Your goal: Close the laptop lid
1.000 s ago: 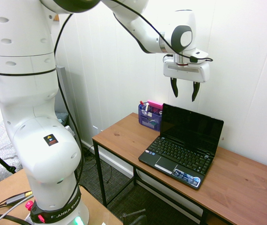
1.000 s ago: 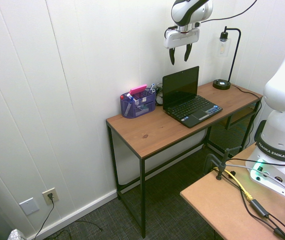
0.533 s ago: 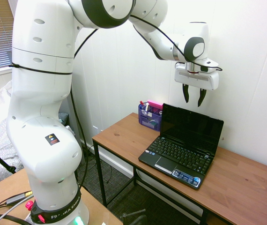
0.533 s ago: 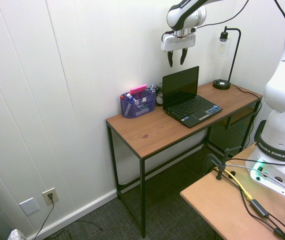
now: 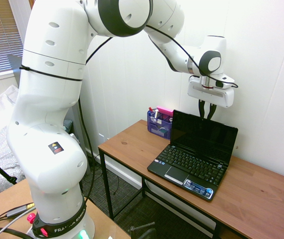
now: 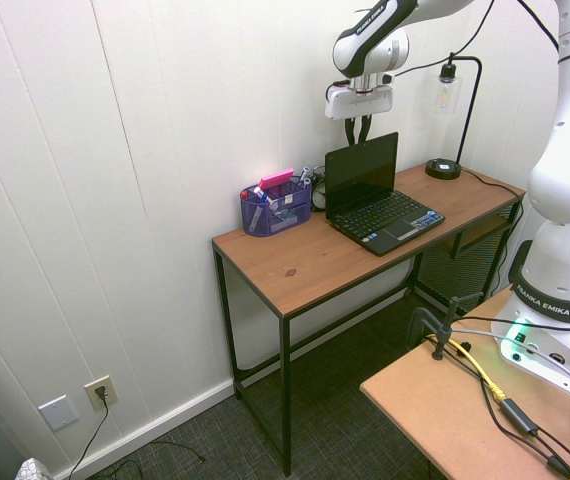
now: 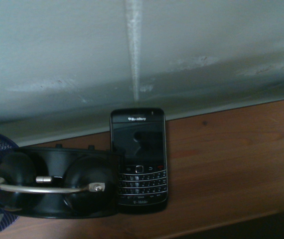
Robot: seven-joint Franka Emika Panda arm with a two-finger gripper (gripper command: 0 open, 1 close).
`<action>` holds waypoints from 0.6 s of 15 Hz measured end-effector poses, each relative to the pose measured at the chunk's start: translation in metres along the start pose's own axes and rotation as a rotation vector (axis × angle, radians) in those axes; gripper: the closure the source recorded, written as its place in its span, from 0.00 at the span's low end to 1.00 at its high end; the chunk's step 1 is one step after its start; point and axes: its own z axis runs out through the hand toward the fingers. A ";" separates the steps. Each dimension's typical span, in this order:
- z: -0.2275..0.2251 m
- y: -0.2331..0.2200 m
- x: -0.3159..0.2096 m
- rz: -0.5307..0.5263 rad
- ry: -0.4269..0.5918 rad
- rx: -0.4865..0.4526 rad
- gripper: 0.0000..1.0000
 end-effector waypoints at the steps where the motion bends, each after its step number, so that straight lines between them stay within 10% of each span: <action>1: 0.002 0.003 0.001 0.002 -0.004 -0.004 1.00; 9: 0.020 0.026 -0.012 0.006 -0.033 -0.007 1.00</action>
